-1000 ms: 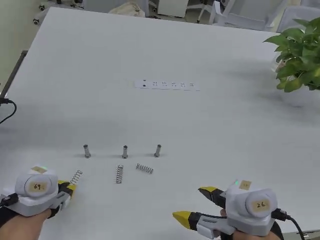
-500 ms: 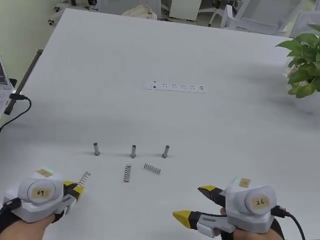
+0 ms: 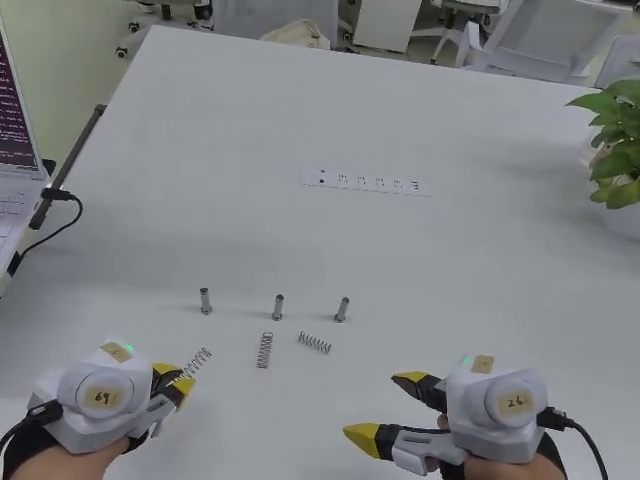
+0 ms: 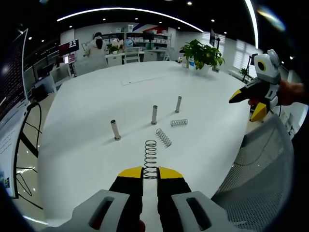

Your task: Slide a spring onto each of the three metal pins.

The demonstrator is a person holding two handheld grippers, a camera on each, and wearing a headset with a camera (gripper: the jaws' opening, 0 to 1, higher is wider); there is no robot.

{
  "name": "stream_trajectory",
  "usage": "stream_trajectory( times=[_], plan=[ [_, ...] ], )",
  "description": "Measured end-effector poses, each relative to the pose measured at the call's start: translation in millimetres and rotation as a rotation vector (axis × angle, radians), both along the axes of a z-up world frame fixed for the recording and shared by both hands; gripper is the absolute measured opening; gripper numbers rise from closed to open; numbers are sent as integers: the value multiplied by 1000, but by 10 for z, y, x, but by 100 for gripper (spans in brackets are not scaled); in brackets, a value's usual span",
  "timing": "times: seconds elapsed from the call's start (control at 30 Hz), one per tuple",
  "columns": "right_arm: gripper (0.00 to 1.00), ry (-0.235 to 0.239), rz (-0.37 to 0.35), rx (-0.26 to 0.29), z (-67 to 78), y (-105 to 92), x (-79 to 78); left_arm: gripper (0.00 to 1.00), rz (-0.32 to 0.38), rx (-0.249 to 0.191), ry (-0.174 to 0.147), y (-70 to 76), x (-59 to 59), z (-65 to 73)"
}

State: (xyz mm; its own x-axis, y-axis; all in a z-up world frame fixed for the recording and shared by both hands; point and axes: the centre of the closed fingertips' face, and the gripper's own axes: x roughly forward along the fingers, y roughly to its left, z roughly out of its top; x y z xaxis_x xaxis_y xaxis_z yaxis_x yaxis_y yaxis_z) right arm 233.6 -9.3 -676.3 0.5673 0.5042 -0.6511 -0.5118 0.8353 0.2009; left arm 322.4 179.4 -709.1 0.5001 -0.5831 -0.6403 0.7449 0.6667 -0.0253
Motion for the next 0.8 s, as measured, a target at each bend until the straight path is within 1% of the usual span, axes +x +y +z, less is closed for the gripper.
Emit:
stream_trajectory(
  times=[0.17, 0.33, 0.5, 0.57, 0.6, 0.63, 0.67, 0.8],
  plan=[
    [57, -5, 22, -1, 28, 58, 23, 2, -25, -14, -15, -78, -26, 77],
    [56, -12, 46, 13, 55, 131, 59, 2, -87, -10, -38, -205, -102, 162],
    [53, -19, 72, 16, 72, 185, 94, 2, -138, -18, -56, -314, -148, 229],
    [51, -23, 81, 27, 92, 218, 111, 2, -158, -18, -61, -358, -167, 252],
    [50, -26, 82, 35, 104, 233, 120, 2, -171, -13, -67, -376, -177, 261],
    [49, -29, 83, 43, 118, 248, 135, 2, -195, 9, -85, -393, -187, 265],
    [49, -31, 84, 48, 126, 258, 144, 2, -209, 20, -93, -405, -195, 268],
    [46, -39, 87, 68, 152, 304, 184, 3, -248, 20, -107, -484, -240, 313]
  ],
)
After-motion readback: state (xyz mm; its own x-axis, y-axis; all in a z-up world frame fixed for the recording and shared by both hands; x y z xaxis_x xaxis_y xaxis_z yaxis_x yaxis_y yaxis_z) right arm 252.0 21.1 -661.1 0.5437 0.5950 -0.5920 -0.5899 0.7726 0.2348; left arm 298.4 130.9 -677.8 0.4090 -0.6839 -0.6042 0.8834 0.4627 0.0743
